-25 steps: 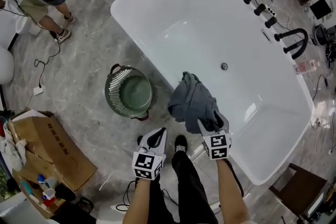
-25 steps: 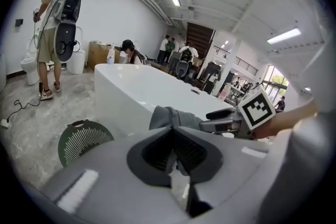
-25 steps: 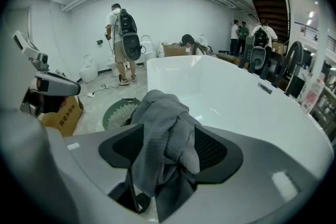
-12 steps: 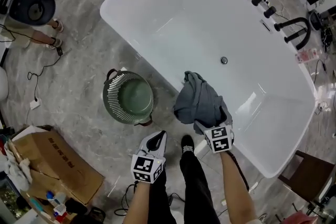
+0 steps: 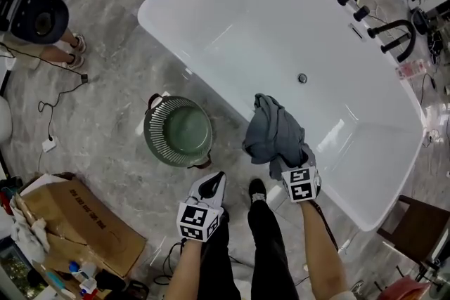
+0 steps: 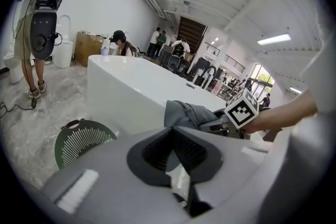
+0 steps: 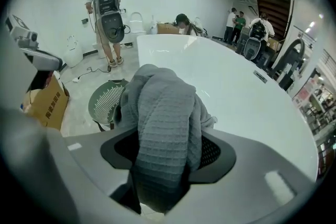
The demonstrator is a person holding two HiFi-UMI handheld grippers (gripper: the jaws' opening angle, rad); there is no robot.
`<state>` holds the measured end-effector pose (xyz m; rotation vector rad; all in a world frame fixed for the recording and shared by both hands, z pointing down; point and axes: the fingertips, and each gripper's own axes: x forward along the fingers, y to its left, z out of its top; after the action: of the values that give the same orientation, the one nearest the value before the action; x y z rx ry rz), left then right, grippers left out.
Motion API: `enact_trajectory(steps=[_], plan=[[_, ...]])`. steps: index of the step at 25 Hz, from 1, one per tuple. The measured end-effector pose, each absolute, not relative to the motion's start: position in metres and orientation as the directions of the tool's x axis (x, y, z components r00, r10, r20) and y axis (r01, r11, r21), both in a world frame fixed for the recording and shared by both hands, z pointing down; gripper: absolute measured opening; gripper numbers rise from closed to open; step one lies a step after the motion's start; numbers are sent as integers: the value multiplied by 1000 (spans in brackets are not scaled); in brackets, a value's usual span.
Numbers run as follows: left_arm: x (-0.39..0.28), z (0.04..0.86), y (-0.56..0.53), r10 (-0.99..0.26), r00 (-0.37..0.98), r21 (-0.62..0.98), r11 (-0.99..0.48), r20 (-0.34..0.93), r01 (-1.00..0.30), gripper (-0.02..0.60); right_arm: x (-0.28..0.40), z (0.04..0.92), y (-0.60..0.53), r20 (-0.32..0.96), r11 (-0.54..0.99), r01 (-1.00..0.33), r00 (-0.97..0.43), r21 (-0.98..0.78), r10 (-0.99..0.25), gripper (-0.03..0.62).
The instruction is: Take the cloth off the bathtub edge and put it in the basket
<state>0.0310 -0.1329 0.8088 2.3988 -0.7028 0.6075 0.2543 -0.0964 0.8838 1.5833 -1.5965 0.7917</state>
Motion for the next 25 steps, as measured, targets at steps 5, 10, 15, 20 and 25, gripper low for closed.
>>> enact_trajectory(steps=[5, 10, 15, 20, 25], plan=[[23, 804, -130, -325, 775, 443, -673, 541, -592, 54, 256, 863, -101, 840, 16, -997, 60, 82, -539, 191], [10, 800, -131, -325, 777, 454, -665, 539, -593, 54, 252, 846, -98, 827, -57, -996, 85, 65, -556, 130], [-5, 789, -139, -331, 774, 447, -666, 540, -597, 54, 241, 819, -101, 801, -82, -995, 95, 57, -591, 117], [-18, 770, -147, -321, 773, 453, -664, 547, -595, 54, 232, 787, -111, 783, -84, -995, 89, 46, -615, 115], [-55, 739, -146, -328, 754, 426, -667, 569, -611, 54, 211, 757, -113, 770, -89, -995, 86, 38, -632, 114]])
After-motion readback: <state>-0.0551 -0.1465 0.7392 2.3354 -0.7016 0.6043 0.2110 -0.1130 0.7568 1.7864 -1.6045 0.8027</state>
